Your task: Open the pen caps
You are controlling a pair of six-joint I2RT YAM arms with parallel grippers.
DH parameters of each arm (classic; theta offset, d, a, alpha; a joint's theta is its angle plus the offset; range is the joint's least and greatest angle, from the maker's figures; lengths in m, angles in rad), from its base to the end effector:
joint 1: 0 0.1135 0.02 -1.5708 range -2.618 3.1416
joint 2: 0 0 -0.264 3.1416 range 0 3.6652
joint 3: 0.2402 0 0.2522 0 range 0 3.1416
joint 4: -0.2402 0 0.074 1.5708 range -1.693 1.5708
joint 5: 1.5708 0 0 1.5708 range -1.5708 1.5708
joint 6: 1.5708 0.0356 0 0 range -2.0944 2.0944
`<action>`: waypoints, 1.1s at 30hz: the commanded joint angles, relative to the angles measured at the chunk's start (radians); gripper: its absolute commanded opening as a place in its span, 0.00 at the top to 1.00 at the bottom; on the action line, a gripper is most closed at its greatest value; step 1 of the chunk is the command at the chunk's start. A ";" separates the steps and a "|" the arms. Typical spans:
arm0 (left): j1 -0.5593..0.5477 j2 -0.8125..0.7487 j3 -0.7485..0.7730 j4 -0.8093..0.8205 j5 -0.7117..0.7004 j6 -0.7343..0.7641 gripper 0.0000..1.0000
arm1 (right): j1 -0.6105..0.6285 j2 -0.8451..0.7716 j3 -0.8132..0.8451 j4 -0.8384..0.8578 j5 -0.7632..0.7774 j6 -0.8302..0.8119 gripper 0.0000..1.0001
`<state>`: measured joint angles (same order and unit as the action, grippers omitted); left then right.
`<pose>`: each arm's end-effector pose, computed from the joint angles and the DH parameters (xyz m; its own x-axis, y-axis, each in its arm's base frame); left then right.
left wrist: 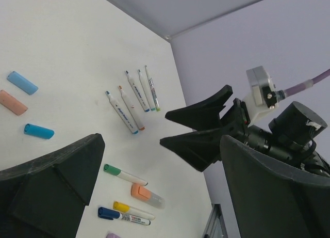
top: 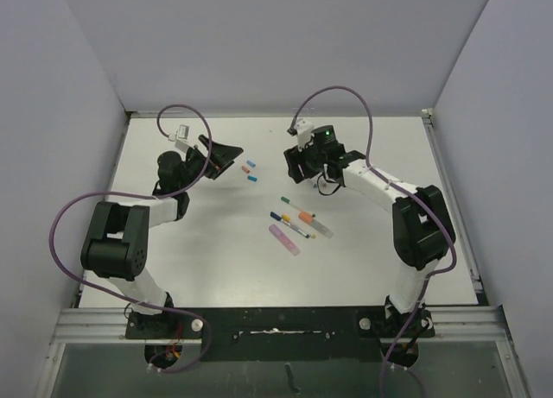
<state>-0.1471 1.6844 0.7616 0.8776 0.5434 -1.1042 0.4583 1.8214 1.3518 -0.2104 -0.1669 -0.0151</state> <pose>0.3435 -0.0695 0.2120 -0.5885 -0.6856 -0.4285 0.2464 0.3527 -0.9027 0.3704 0.1893 0.2433 -0.5555 -0.2906 -0.7791 -0.5606 0.8229 0.0927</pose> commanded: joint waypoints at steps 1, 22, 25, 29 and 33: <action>-0.002 0.017 0.019 0.071 0.039 -0.003 0.02 | 0.067 -0.016 -0.029 -0.039 -0.014 -0.004 0.41; 0.000 -0.003 0.019 0.033 0.047 0.021 0.02 | 0.123 0.071 -0.065 -0.100 0.038 -0.016 0.48; 0.000 0.000 0.019 0.031 0.047 0.021 0.02 | 0.122 0.078 -0.072 -0.105 0.042 -0.015 0.48; 0.000 0.005 0.031 0.028 0.049 0.022 0.02 | 0.124 0.091 -0.077 -0.105 0.042 -0.015 0.49; 0.000 0.008 0.045 0.023 0.049 0.022 0.02 | 0.124 0.102 -0.078 -0.106 0.044 -0.015 0.50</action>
<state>-0.1474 1.6855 0.7639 0.8635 0.5671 -1.0954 0.5728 1.9133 1.2747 -0.3244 -0.1364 -0.0208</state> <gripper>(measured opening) 0.976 0.506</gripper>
